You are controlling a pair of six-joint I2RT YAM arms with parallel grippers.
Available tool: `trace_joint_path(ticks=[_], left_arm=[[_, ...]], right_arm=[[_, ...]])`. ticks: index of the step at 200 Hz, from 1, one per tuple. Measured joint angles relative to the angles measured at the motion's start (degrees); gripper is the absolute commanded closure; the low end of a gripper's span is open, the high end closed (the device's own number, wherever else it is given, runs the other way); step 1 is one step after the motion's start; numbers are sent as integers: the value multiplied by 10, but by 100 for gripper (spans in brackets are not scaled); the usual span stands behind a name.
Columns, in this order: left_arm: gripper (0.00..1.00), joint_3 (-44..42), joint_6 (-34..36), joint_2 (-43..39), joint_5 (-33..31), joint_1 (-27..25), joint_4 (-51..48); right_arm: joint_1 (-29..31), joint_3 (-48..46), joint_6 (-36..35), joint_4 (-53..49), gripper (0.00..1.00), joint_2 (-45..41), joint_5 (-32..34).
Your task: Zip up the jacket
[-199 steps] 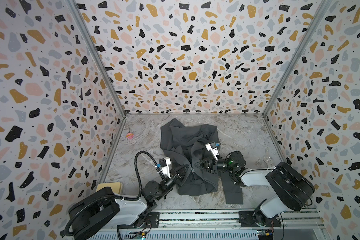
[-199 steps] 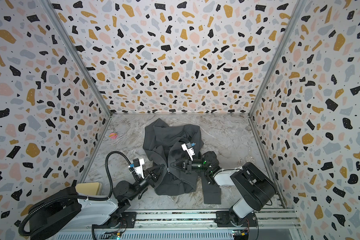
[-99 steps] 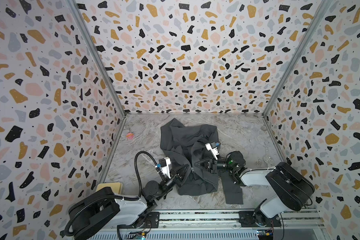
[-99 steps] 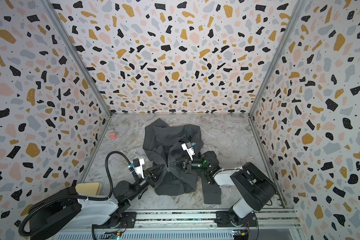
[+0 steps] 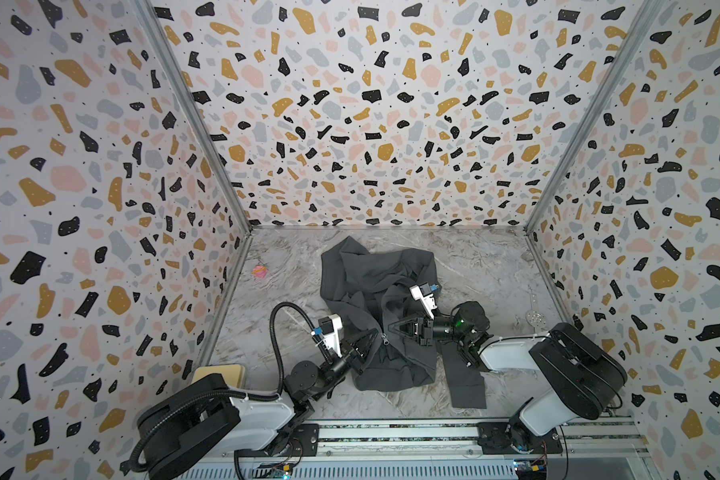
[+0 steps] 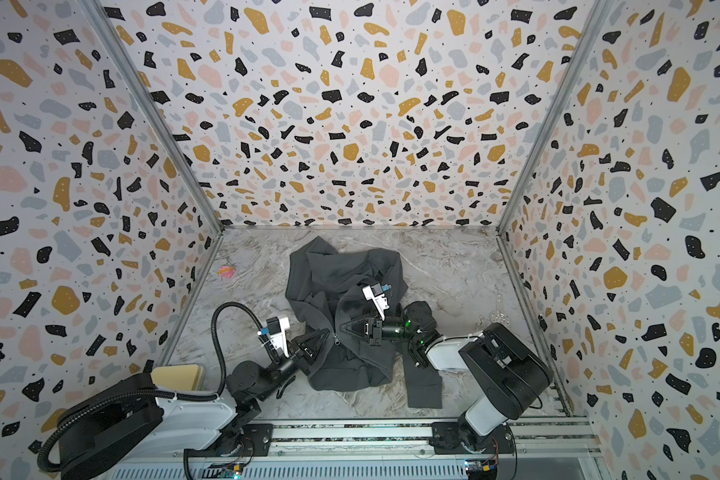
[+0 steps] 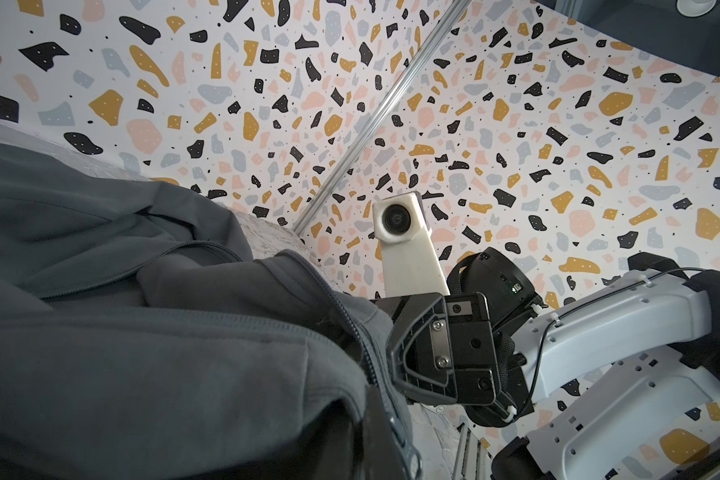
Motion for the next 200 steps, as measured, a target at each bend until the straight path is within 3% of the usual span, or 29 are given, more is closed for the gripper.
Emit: trace_joint_path(ticks=[200], left_arm=[[100, 0, -8, 24, 9, 3, -5]], right_arm=[[-2, 1, -10, -25, 100, 6, 18]])
